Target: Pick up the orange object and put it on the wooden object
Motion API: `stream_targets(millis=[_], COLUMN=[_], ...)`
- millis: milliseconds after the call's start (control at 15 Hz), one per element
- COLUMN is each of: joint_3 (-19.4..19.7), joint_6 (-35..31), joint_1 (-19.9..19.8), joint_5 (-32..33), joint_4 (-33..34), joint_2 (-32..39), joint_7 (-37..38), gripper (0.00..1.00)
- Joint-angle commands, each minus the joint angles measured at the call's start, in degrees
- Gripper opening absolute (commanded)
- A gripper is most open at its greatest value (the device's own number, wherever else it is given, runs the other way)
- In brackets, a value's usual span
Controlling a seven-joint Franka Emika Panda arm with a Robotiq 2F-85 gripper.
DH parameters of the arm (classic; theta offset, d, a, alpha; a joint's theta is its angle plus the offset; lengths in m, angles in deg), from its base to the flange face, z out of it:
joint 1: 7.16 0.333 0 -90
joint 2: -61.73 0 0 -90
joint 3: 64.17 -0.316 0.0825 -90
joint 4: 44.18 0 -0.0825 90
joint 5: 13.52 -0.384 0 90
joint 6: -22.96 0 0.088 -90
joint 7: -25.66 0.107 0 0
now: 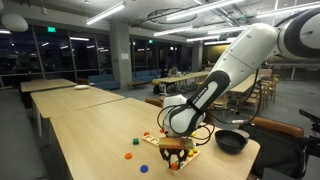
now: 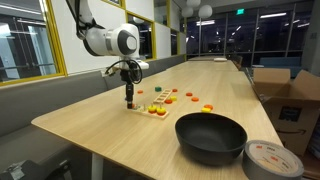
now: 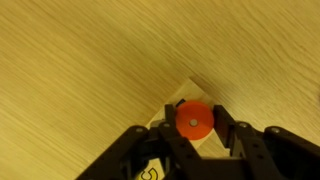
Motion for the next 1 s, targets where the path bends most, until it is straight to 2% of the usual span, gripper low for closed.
stream_targets(millis=[0, 400, 467, 600, 800, 933], joint_3=[-0.7, -0.9, -1.1, -1.3, -1.5, -1.6], joint_6=[-1.6, -1.5, -1.3, -1.3, -1.3, -1.5], joint_1=[-0.7, -0.8, -1.0, -1.2, -1.4, -1.6], joint_5=[-1.9, -2.5, -3.0, -4.2, -5.7, -6.7], joint_4=[-2.1, -2.2, -2.2, -2.5, -3.7, -5.2], joint_2=[-0.8, -0.9, -1.0, -1.2, -2.5, -4.4], joint_7=[-1.7, -2.0, -2.3, -3.1, -4.2, -4.9], gripper=[0.18, 0.18, 0.68, 0.75, 0.98, 1.0])
